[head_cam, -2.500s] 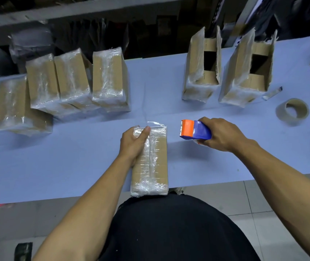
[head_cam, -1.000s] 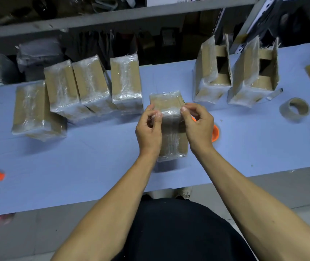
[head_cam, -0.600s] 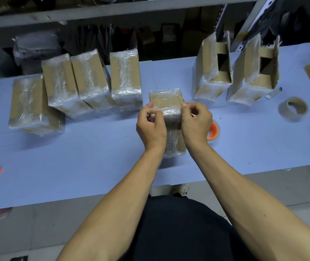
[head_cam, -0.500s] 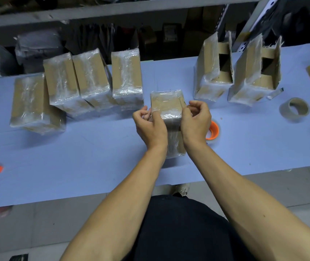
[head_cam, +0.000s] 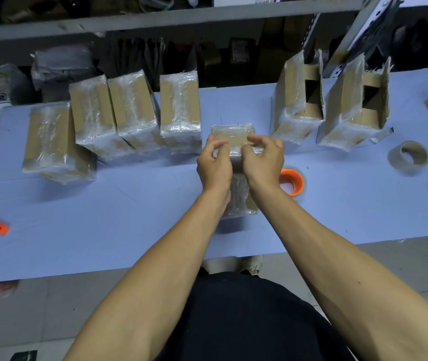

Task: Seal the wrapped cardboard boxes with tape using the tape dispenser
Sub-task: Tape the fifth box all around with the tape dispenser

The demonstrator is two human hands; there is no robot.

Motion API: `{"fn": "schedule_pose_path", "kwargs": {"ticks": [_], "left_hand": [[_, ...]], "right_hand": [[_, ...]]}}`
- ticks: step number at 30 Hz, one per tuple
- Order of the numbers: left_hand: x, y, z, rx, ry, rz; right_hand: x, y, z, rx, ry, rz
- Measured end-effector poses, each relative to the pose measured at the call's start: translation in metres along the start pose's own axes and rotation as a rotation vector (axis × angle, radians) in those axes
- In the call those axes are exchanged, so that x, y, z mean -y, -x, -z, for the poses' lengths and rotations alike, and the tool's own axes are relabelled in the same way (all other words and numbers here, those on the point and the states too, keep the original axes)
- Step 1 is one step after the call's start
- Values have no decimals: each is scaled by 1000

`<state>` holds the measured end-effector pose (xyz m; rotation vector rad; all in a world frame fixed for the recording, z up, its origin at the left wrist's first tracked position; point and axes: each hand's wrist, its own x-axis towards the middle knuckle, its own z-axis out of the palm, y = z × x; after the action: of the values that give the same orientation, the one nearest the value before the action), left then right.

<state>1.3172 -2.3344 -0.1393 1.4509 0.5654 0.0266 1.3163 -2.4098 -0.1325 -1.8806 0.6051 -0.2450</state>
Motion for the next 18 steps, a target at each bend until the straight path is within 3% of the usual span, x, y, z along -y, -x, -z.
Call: {"fn": "schedule_pose_path", "kwargs": {"ticks": [3, 6, 8, 10, 12, 16, 18], "left_hand": [[-2, -10, 15, 248, -185, -97], [1, -21, 43, 538, -386, -218], [0, -27, 51, 500, -412, -243], [-5, -29, 51, 397, -418, -249], [-7, -29, 49, 307, -393, -264], [-2, -27, 60, 46, -372, -193], [4, -23, 65, 24, -336, -134]], "right_hand": [[-2, -12, 5, -4, 65, 21], [-2, -22, 18, 174, -127, -62], [-4, -23, 23, 275, -235, -95], [-7, -20, 26, 372, -174, -57], [-15, -16, 29, 441, -52, -39], [-41, -4, 48, 421, 354, -48], [-55, 4, 52, 407, 422, -75]]}}
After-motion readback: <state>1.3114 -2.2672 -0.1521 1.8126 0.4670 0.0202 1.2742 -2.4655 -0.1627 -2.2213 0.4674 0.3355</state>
